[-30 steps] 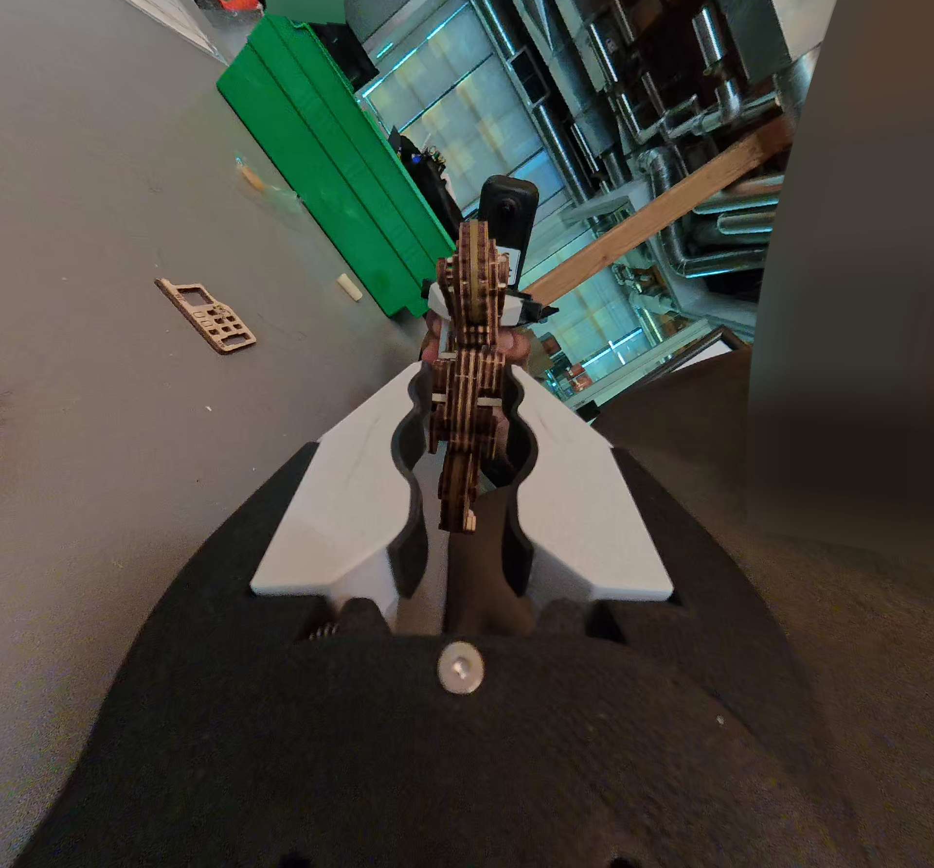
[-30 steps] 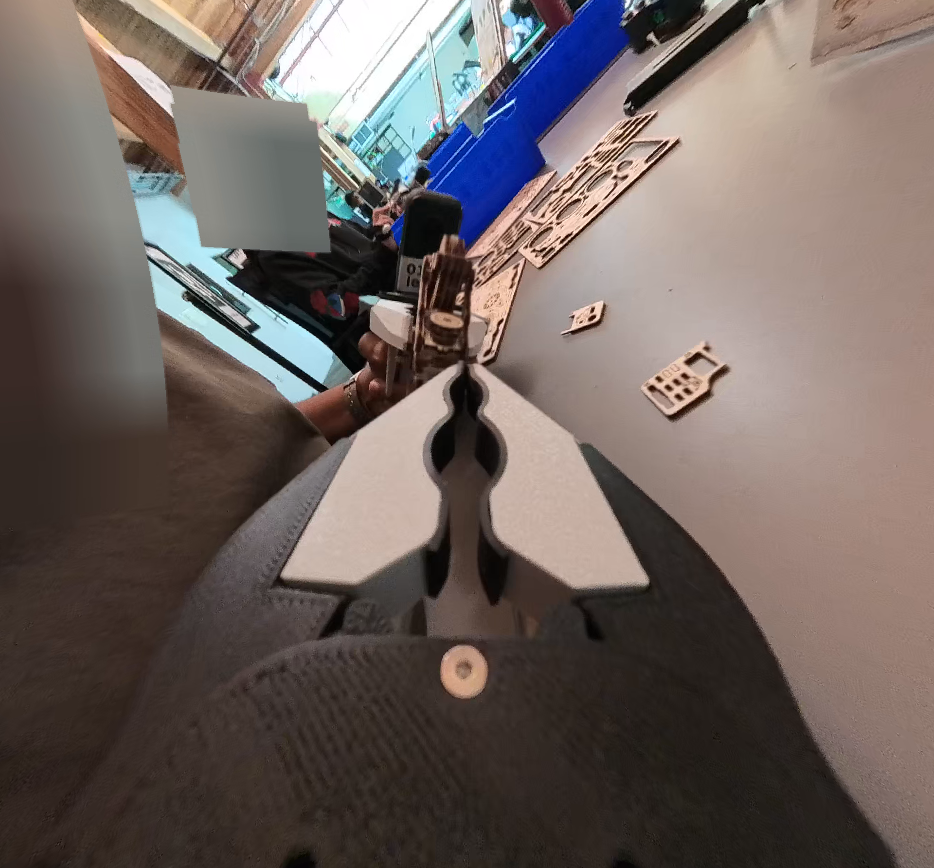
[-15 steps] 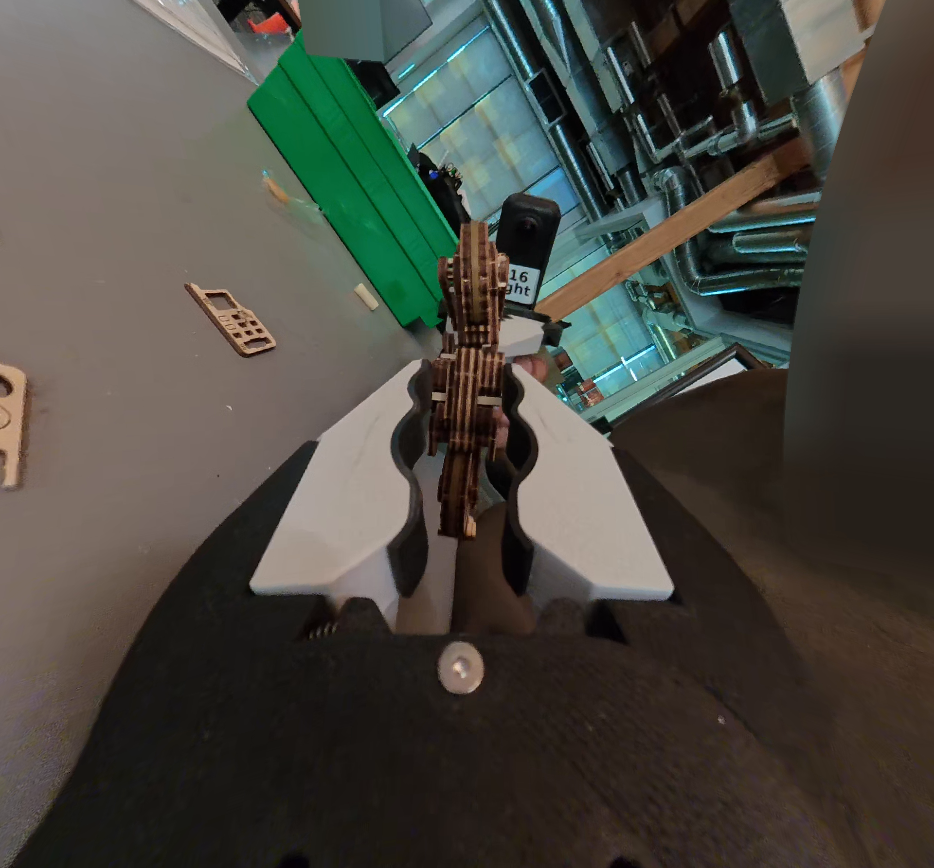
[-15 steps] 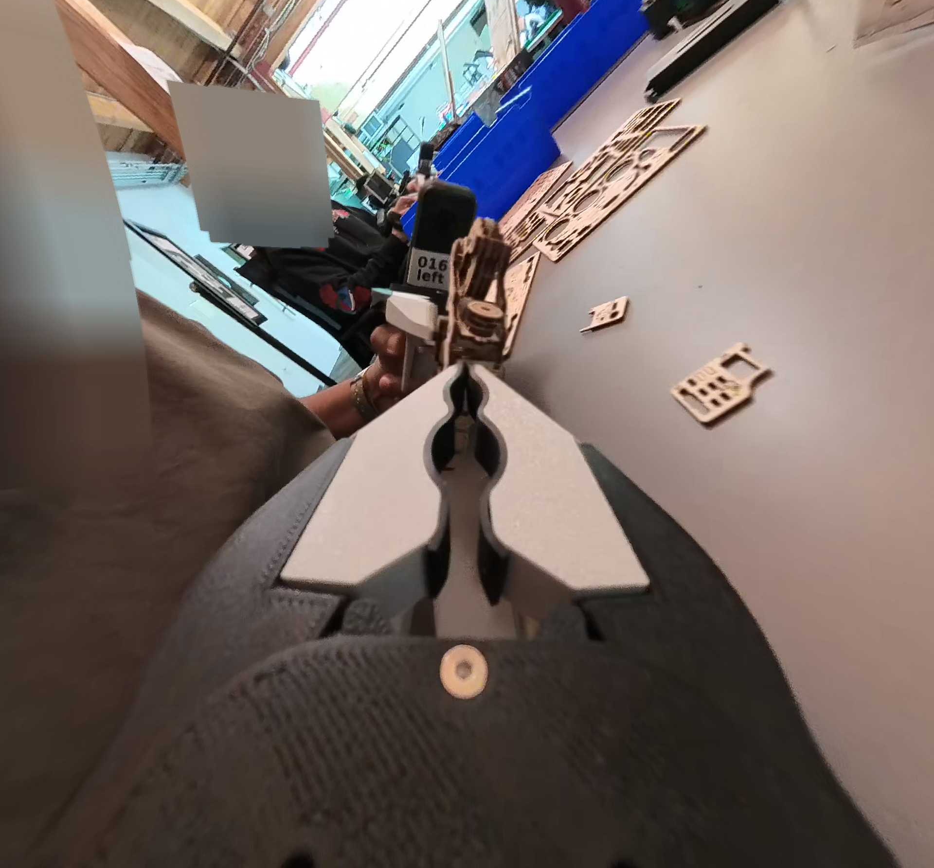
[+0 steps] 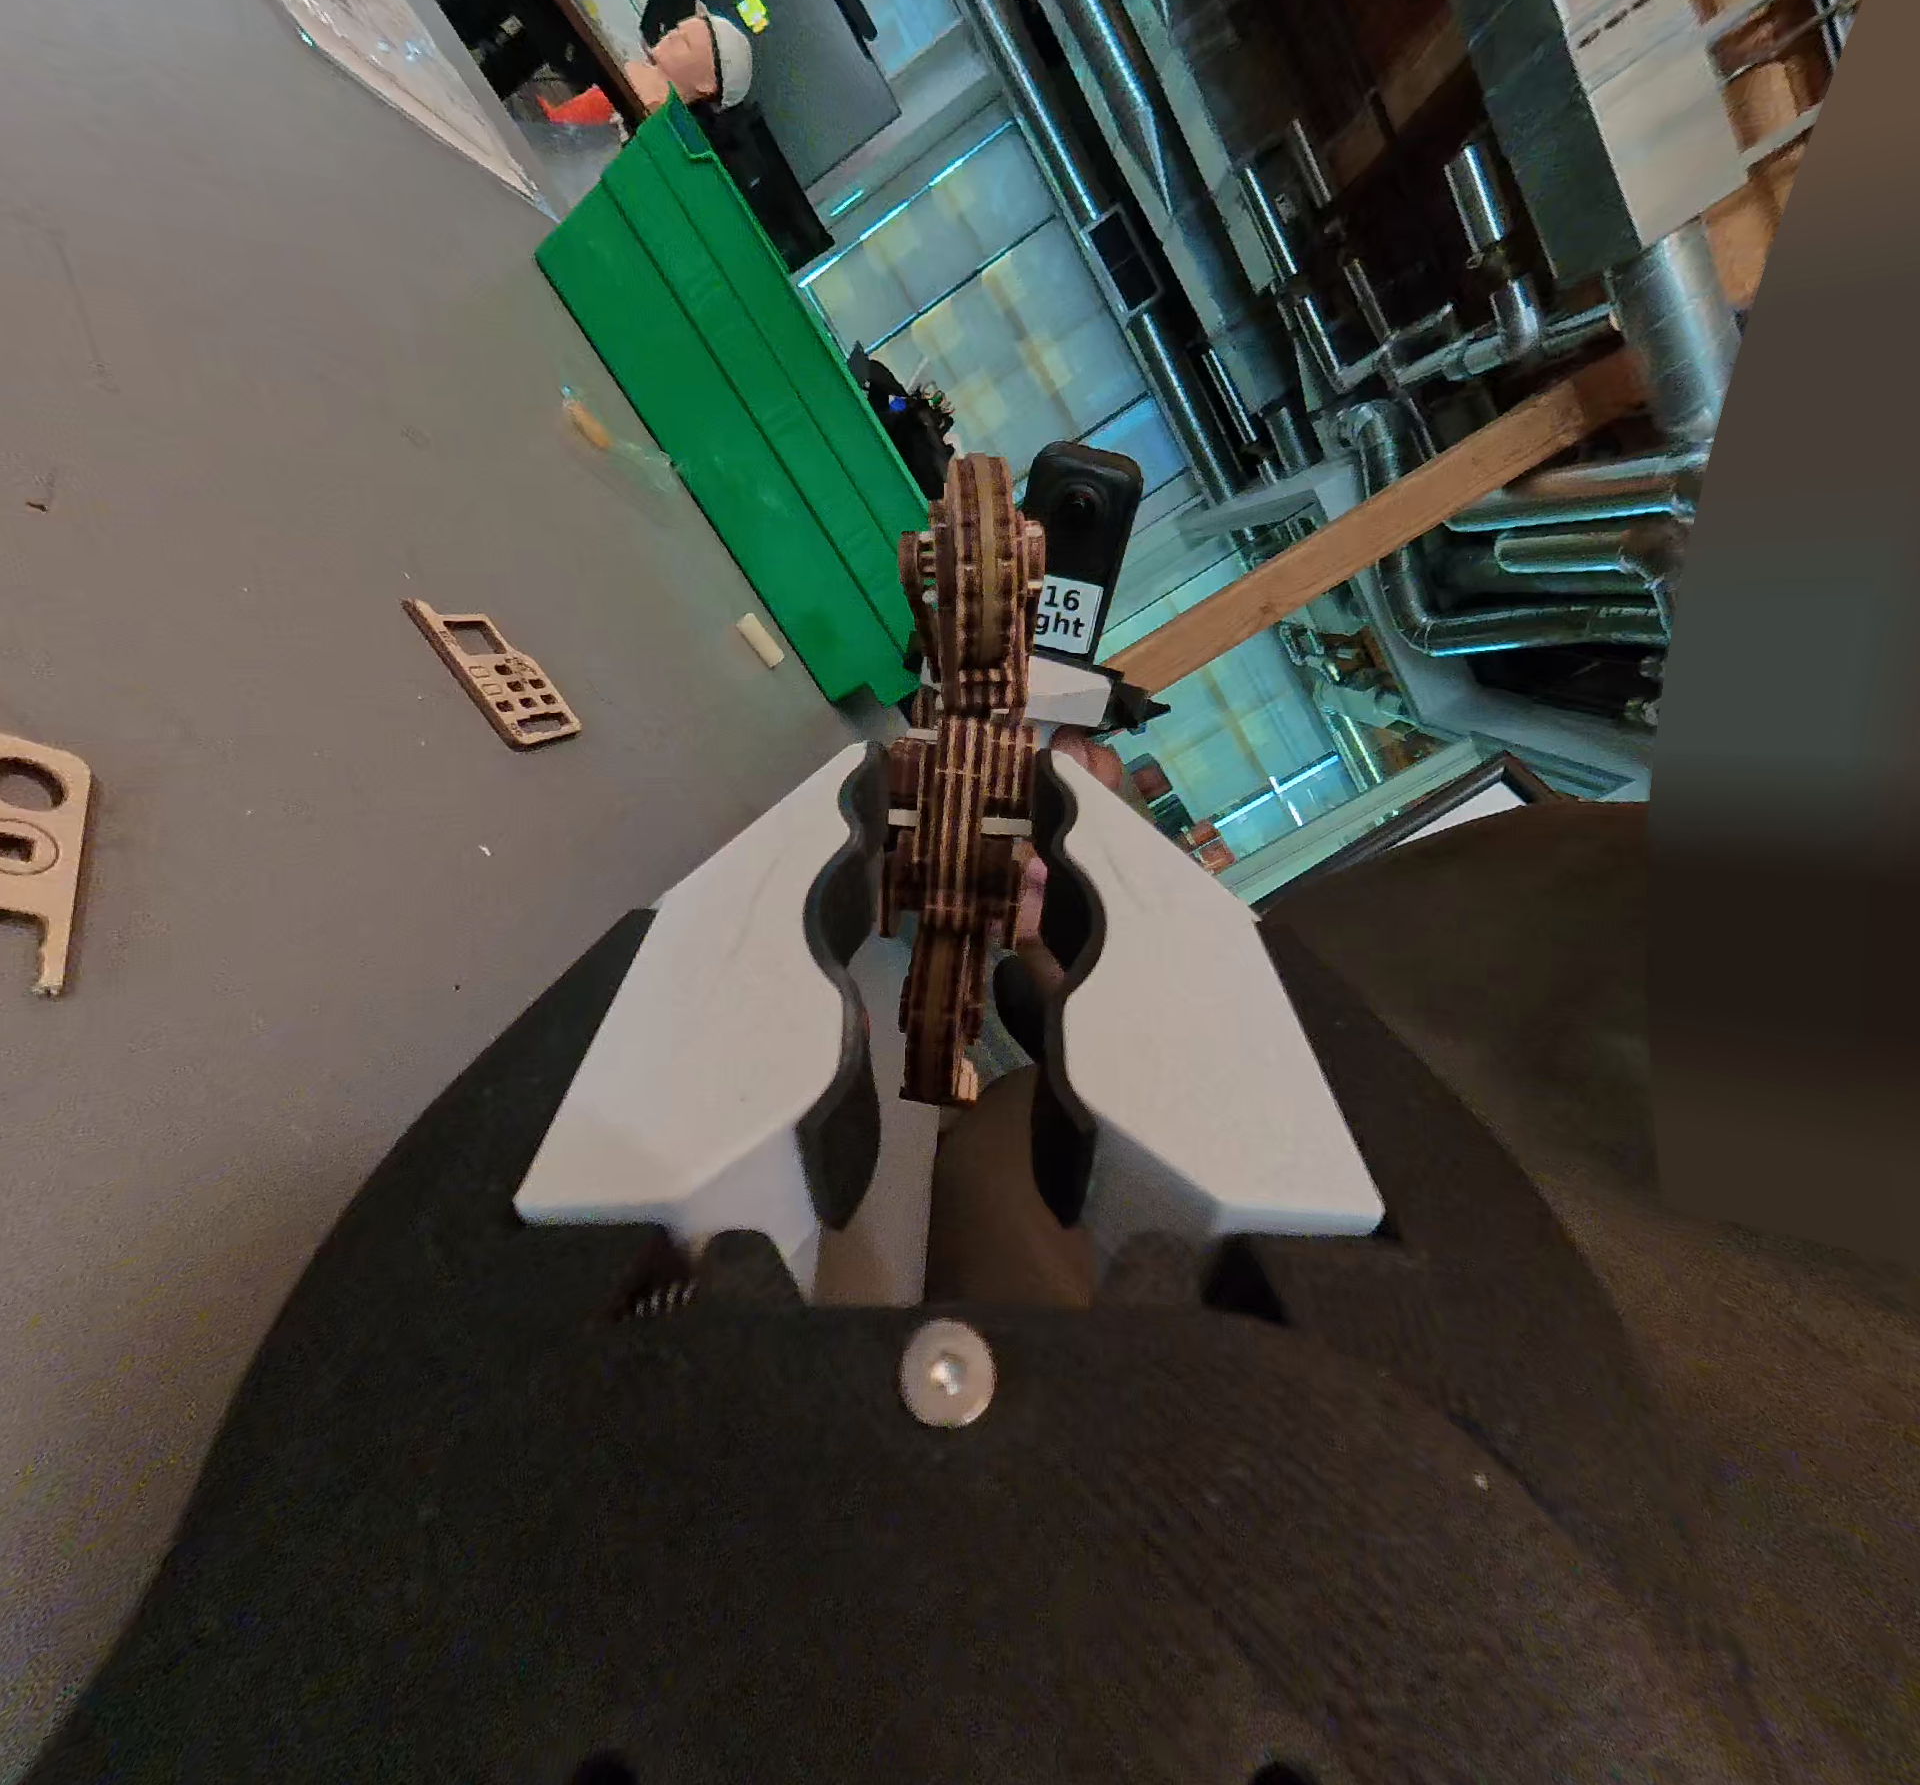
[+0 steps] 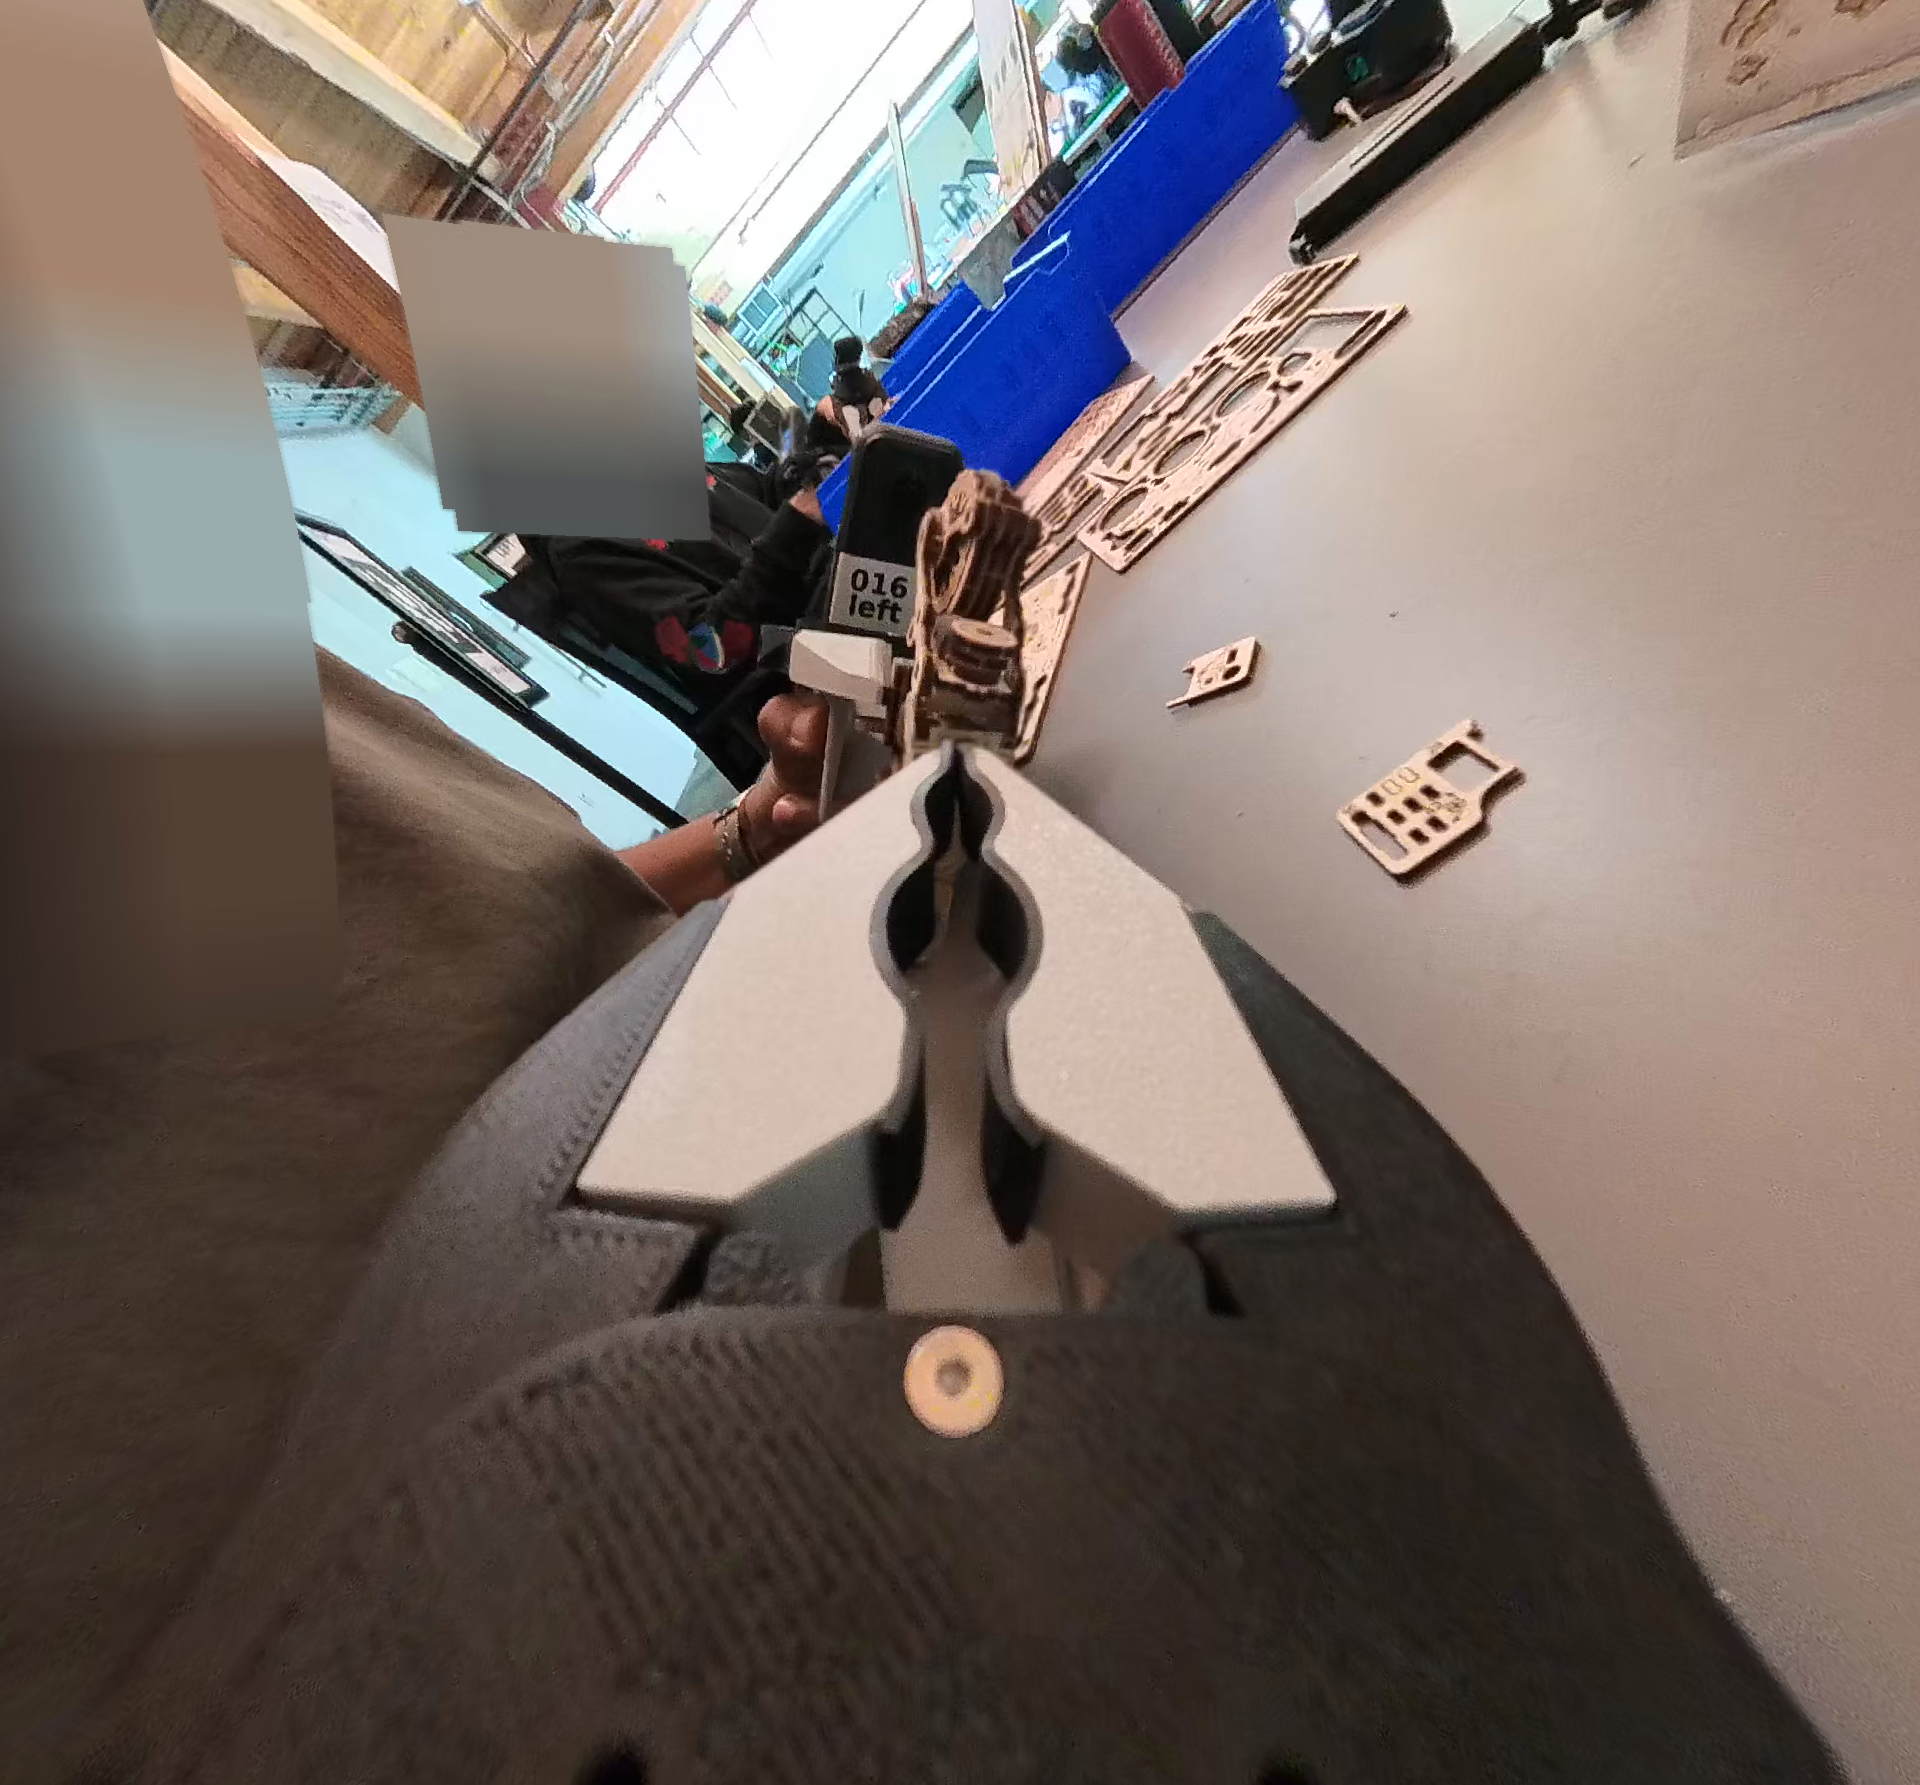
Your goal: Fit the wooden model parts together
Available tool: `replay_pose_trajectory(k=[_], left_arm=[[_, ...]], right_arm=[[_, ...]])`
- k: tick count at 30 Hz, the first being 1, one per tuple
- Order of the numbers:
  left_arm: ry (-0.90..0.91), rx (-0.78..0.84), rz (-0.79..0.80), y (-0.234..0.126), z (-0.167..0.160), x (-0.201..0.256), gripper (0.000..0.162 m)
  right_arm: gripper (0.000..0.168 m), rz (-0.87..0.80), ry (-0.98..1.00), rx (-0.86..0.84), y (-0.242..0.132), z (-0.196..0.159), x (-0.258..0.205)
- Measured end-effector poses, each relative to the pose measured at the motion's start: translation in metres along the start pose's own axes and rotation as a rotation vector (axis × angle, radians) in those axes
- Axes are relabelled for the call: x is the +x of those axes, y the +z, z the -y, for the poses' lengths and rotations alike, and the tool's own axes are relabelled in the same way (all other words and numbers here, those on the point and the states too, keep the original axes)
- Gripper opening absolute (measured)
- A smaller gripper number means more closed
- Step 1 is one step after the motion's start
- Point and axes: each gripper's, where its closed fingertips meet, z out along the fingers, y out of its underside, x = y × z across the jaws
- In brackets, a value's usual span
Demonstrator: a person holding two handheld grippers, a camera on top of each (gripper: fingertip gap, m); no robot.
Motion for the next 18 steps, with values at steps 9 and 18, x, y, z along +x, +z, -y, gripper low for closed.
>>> replay_pose_trajectory(k=[9, 18], left_arm=[[-0.009, 0.022, 0.016, 0.001, 0.002, -0.002, 0.024], [0.002, 0.029, 0.032, -0.001, 0.004, -0.004, 0.024]], right_arm=[[0.000, 0.001, -0.008, 0.005, 0.001, 0.001, -0.002], [0.000, -0.020, -0.026, -0.011, 0.002, -0.002, -0.001]])
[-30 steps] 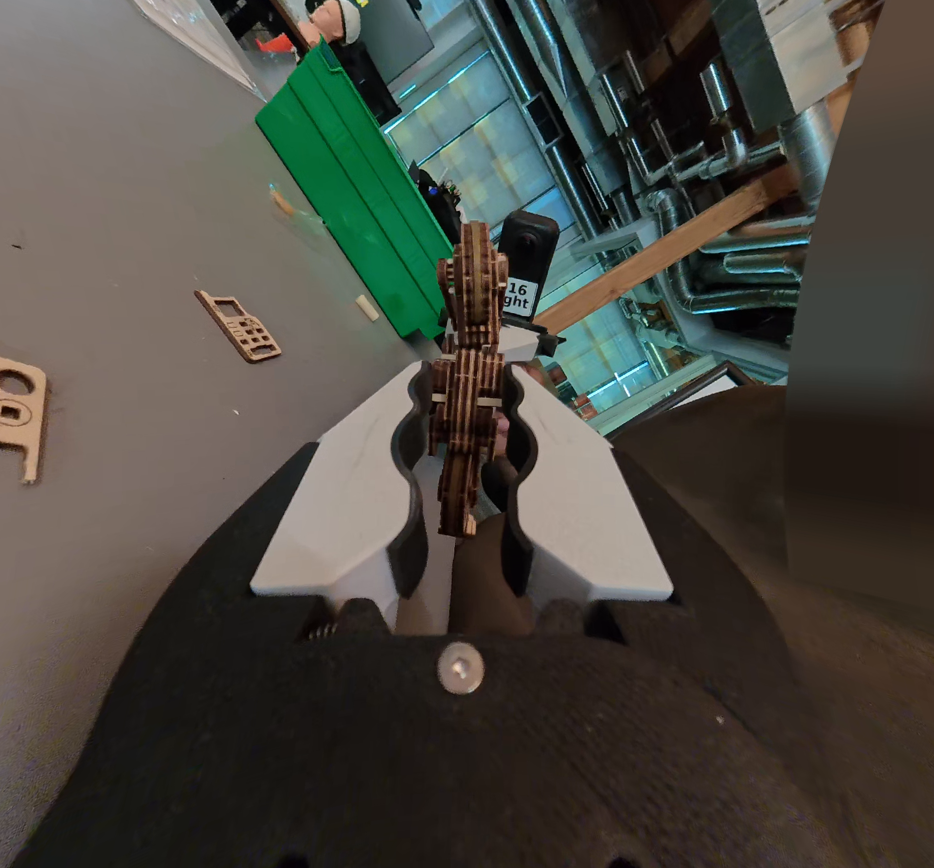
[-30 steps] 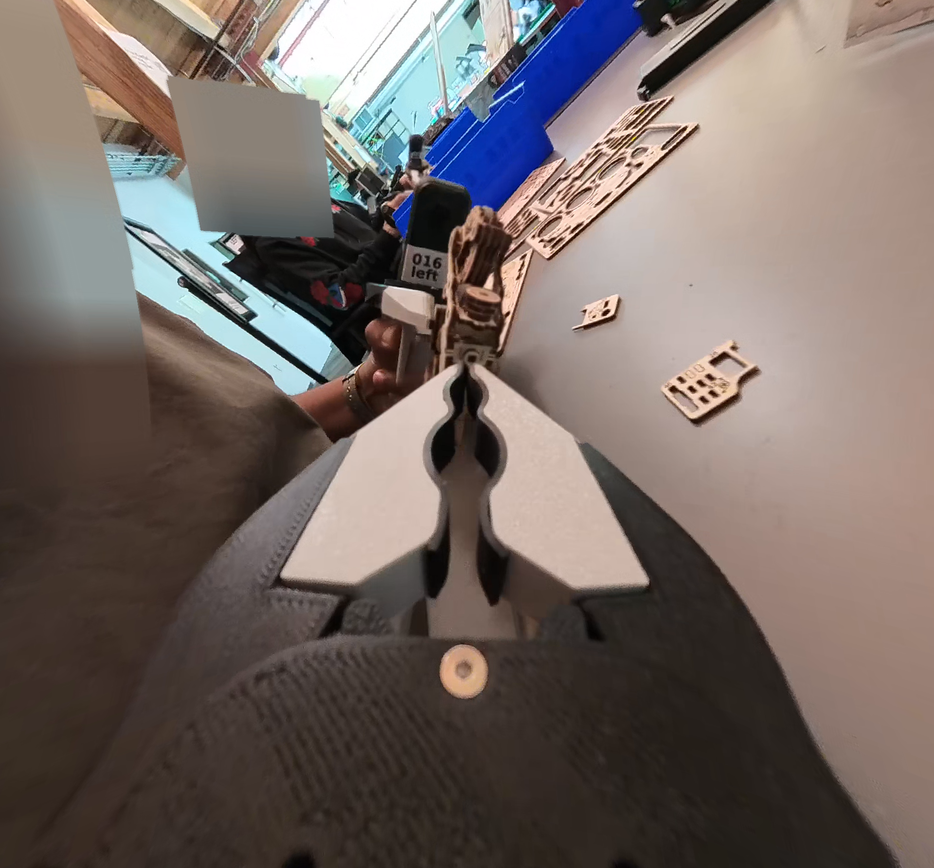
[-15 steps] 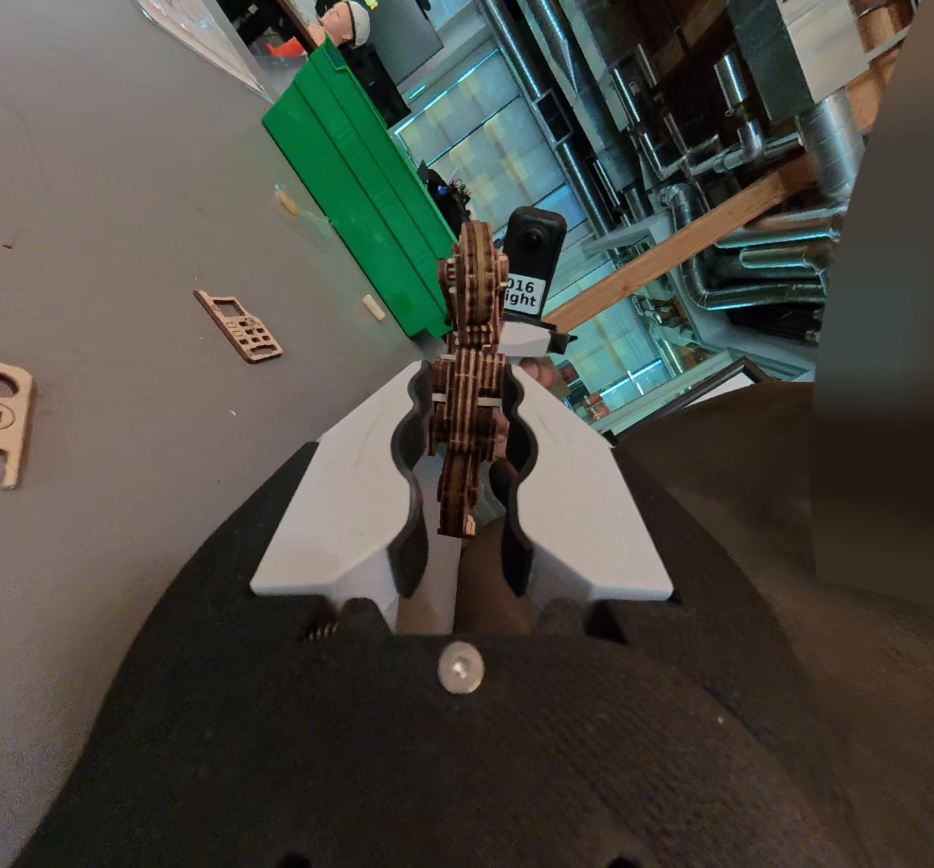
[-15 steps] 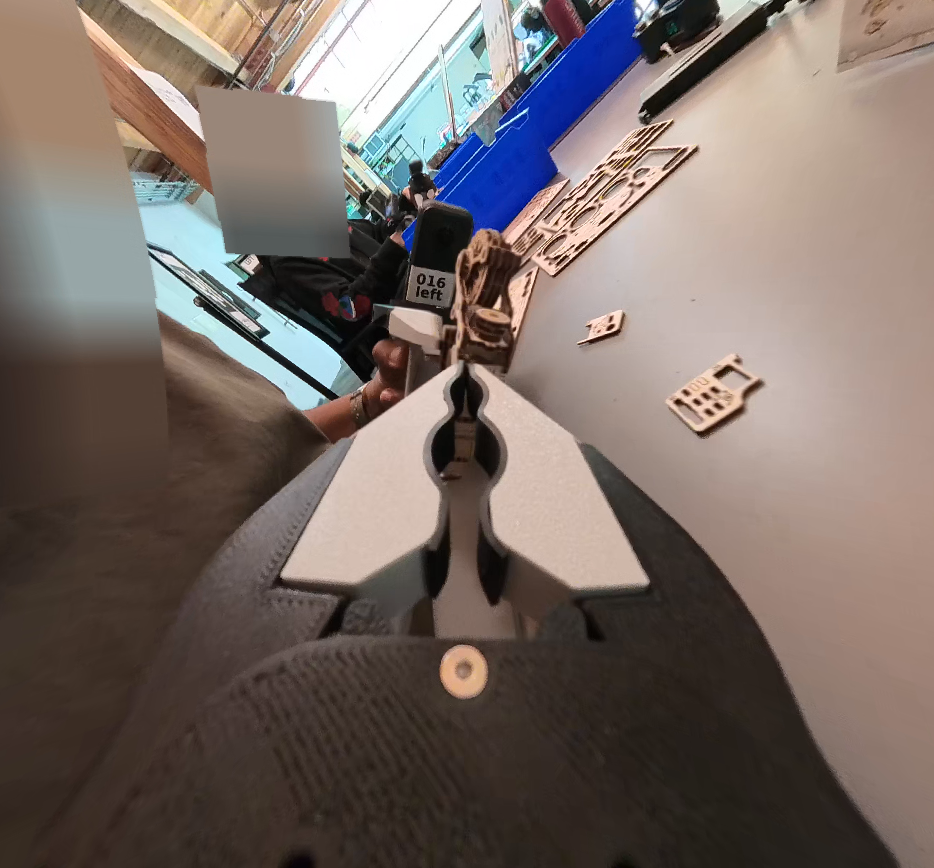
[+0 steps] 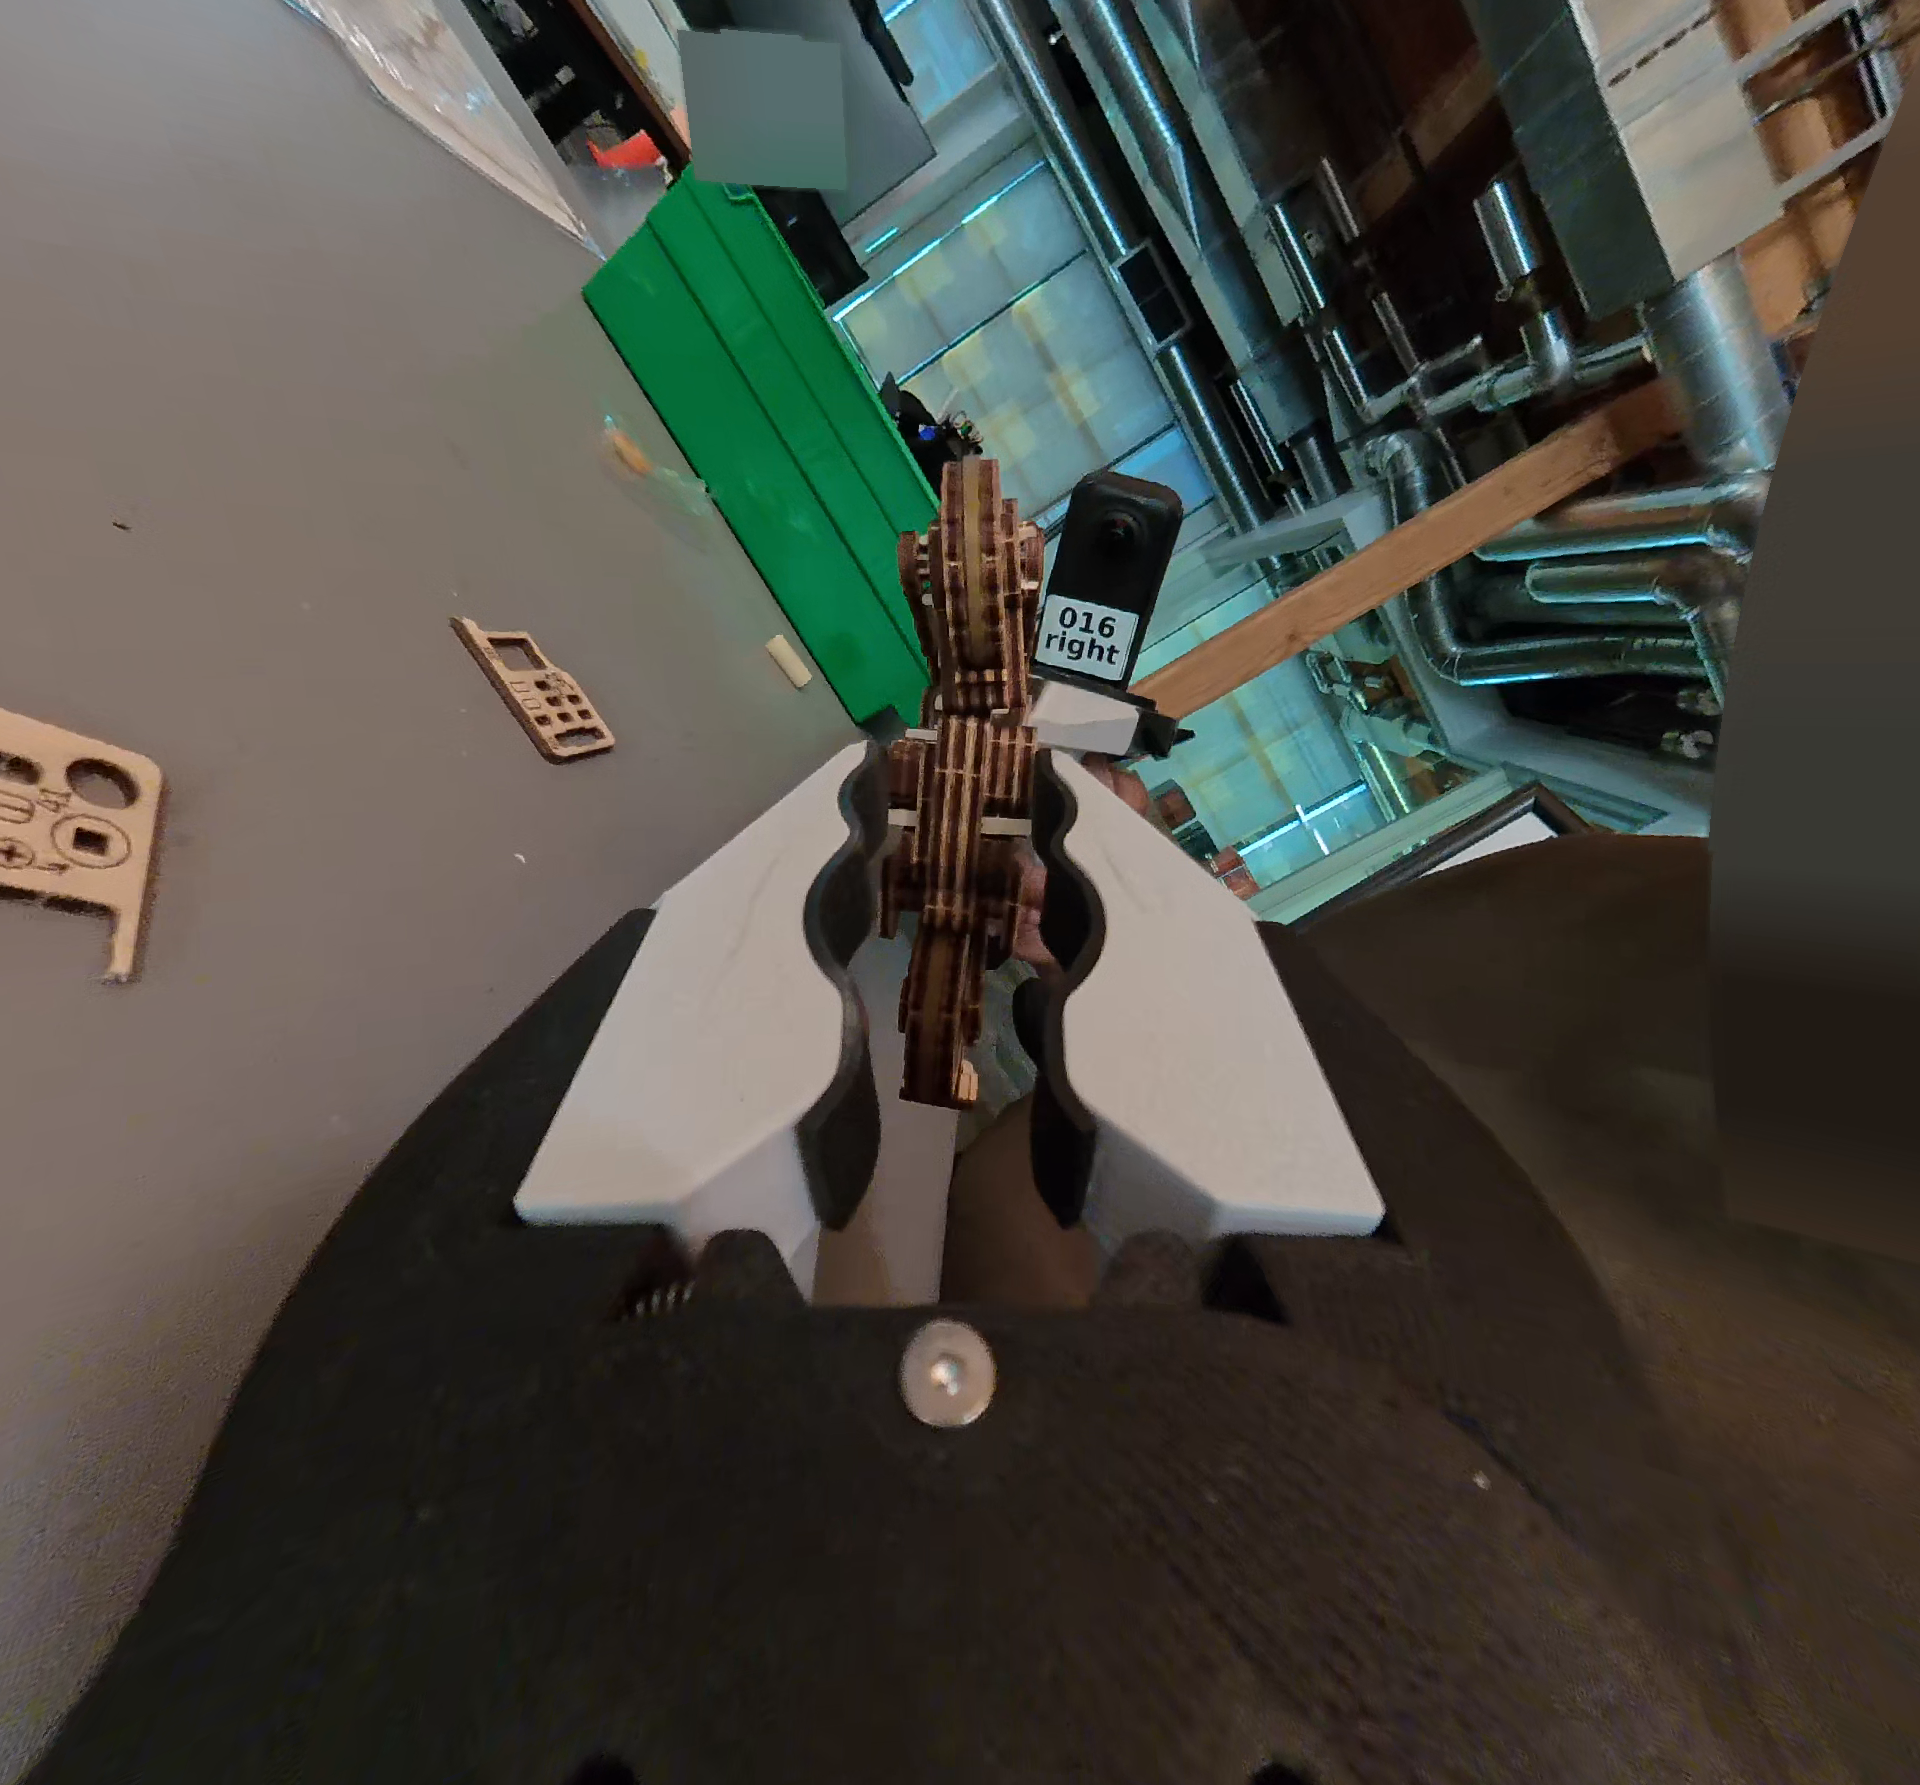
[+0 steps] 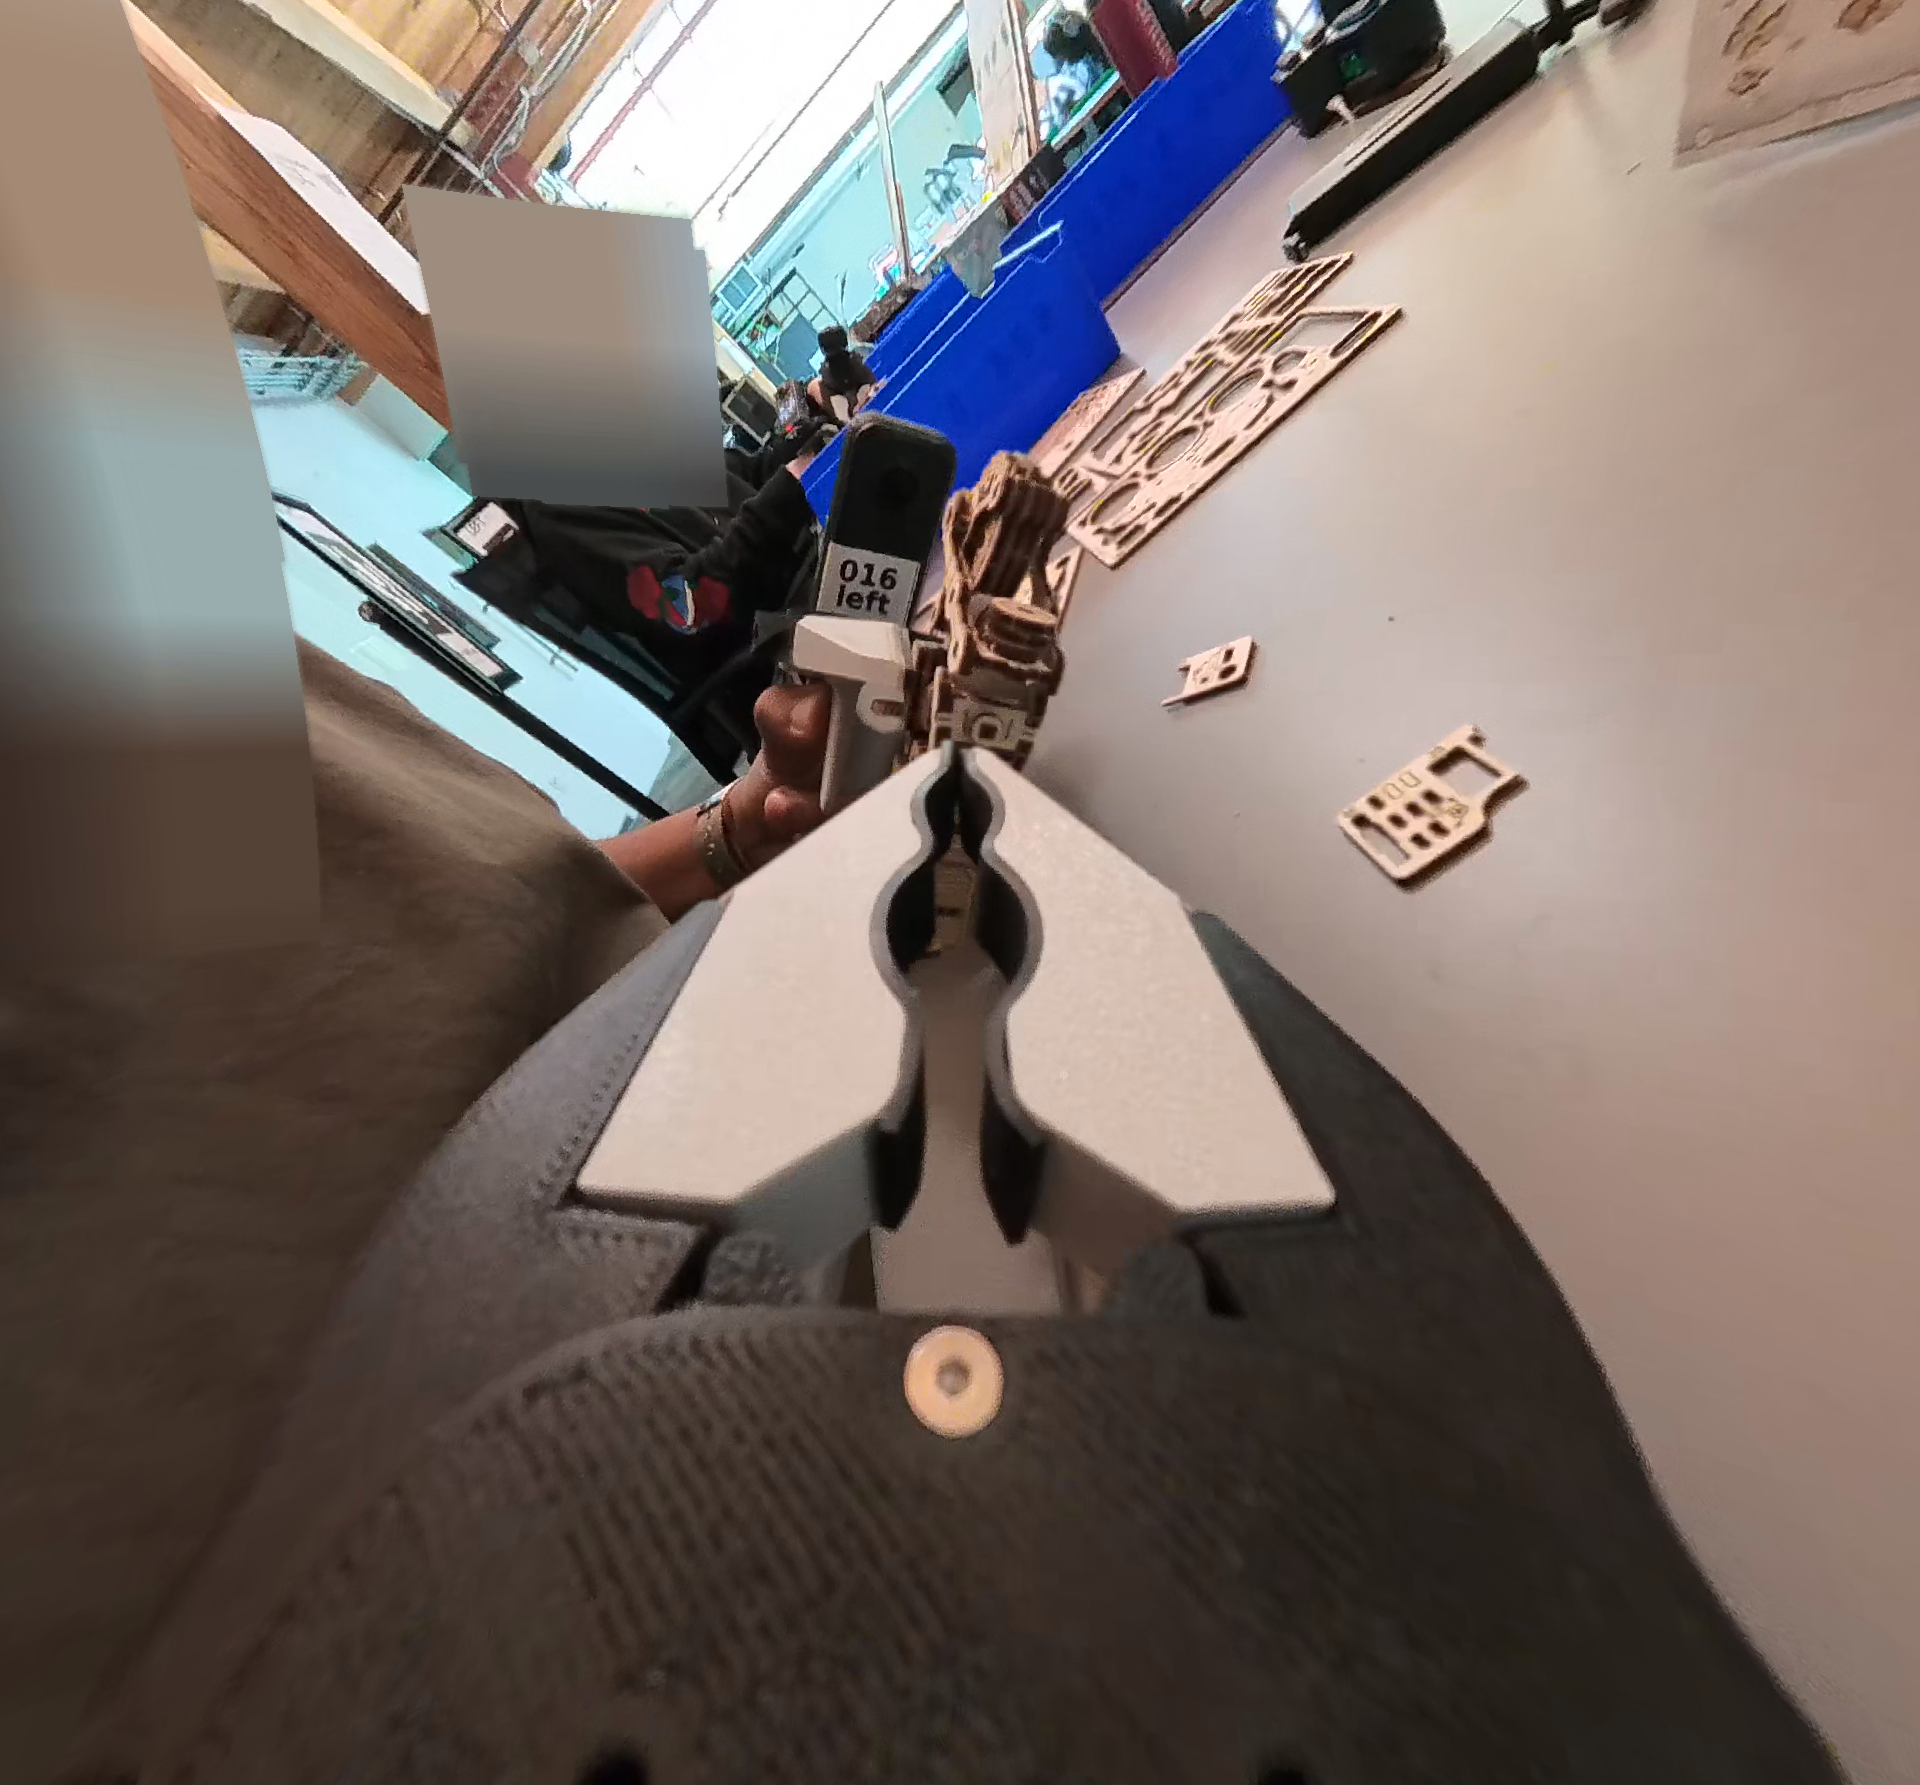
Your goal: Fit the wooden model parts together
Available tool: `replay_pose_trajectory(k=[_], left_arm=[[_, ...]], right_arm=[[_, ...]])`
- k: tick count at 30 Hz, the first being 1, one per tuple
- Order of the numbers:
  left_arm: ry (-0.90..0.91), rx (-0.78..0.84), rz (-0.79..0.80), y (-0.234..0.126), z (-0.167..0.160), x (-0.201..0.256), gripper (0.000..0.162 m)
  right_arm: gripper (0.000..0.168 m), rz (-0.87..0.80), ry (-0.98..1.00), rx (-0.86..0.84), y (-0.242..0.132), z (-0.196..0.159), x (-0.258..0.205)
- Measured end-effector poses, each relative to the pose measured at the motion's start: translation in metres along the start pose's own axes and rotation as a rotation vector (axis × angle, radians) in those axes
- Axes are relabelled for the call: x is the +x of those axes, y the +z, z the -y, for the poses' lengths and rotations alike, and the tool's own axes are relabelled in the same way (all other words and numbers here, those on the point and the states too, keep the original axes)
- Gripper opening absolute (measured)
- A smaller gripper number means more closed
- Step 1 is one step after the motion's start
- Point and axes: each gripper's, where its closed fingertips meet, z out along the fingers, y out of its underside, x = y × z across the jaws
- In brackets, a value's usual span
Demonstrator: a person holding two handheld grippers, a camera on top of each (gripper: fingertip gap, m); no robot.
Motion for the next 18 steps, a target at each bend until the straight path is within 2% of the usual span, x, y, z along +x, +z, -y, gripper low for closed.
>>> replay_pose_trajectory(k=[18], left_arm=[[0.000, -0.027, -0.035, 0.004, -0.006, 0.006, 0.024]], right_arm=[[0.000, 0.005, 0.024, 0.020, 0.002, 0.002, 0.002]])
